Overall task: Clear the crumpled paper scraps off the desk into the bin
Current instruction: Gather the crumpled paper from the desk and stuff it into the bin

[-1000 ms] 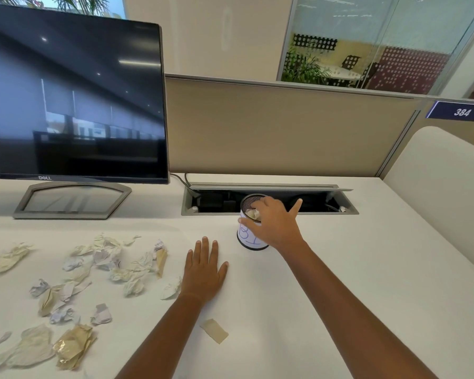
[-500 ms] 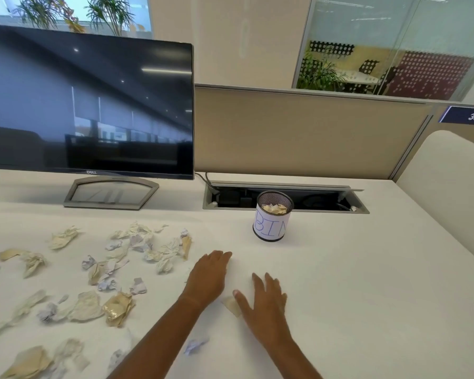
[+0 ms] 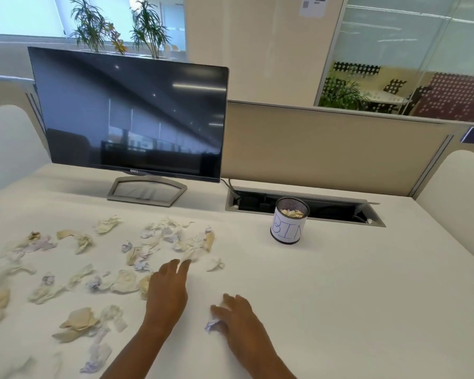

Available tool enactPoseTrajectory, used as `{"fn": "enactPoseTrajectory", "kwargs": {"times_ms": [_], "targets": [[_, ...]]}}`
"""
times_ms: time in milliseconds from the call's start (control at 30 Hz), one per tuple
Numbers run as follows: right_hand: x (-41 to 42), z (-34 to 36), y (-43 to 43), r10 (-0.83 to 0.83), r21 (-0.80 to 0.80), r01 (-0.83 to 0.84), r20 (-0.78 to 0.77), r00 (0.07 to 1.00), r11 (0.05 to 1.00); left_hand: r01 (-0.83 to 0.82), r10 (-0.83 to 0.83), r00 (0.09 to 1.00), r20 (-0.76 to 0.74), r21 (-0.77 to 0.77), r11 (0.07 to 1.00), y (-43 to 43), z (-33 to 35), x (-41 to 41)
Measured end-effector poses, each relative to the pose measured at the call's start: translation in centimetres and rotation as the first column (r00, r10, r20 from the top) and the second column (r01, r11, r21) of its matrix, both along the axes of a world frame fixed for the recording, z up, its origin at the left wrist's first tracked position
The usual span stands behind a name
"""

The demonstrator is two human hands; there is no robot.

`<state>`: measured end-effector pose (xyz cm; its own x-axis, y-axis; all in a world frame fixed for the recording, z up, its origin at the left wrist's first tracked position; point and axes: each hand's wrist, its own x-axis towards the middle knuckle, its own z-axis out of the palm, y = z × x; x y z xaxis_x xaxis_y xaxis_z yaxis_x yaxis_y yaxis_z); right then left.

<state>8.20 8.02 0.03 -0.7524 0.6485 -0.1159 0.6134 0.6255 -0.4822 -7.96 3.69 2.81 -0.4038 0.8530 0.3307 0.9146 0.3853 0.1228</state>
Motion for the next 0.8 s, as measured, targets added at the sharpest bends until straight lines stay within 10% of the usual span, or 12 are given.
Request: {"fn": "enactPoseTrajectory", "kwargs": {"times_ms": [300, 800], "targets": [[-0.3, 0.6, 1.5, -0.007, 0.316, 0.031, -0.077, 0.997, 0.948, -0.046, 0.053, 0.99, 0.13, -0.054, 0.997, -1.9, 0.8, -0.4], [-5.2, 0.6, 6.5, -0.338, -0.062, 0.333, -0.102, 0.936, 0.941, -0.039, 0.112, 0.95, 0.292, -0.242, 0.97, 5.0, -0.2, -5.5]]}}
